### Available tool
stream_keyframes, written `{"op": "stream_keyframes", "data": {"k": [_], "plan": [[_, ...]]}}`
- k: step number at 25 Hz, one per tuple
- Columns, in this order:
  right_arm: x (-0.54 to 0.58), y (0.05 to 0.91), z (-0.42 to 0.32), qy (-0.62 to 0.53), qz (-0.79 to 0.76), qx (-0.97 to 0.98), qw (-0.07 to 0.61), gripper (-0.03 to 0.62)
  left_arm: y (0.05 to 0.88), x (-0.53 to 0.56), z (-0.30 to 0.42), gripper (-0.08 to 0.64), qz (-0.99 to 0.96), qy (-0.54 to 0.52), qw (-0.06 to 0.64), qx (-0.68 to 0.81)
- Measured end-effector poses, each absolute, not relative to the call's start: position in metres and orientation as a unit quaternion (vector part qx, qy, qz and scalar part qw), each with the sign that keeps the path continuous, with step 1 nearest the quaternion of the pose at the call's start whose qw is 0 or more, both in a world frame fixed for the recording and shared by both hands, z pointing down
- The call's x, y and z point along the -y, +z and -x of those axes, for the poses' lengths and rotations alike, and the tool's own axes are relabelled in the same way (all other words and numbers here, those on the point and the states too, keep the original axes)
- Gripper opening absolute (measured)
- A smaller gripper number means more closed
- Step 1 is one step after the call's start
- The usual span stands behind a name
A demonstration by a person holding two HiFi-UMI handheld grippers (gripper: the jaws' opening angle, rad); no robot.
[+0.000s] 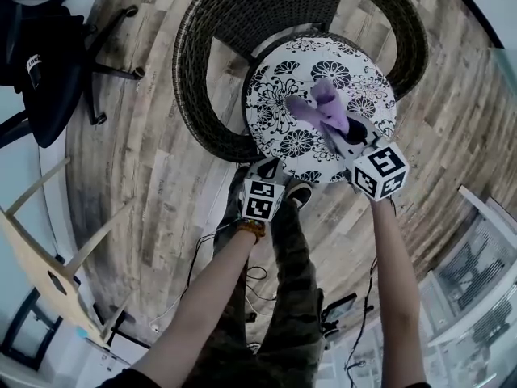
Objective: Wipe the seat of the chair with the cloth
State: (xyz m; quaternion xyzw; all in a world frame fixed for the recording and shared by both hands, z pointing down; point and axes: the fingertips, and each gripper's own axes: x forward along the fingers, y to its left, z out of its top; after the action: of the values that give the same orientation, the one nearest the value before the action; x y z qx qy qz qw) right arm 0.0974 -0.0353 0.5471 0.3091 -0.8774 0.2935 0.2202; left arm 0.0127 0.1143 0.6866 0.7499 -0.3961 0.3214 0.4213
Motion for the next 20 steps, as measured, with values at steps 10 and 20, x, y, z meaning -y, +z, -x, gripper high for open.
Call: {"op": "stream_keyframes", "data": {"k": [10,20], "plan": [[-0.060,0.643,0.030,0.374,-0.104,0.868,0.309,0.091,0.687,-0.114,-0.013,0.017,-0.750,0.321,0.421,0.396],[-0.046,0.684,0.013,0.466,-0.163,0.804,0.332,0.084,0.686,-0.114,-0.013,0.015,-0.747,0.313,0.428,0.401]]}}
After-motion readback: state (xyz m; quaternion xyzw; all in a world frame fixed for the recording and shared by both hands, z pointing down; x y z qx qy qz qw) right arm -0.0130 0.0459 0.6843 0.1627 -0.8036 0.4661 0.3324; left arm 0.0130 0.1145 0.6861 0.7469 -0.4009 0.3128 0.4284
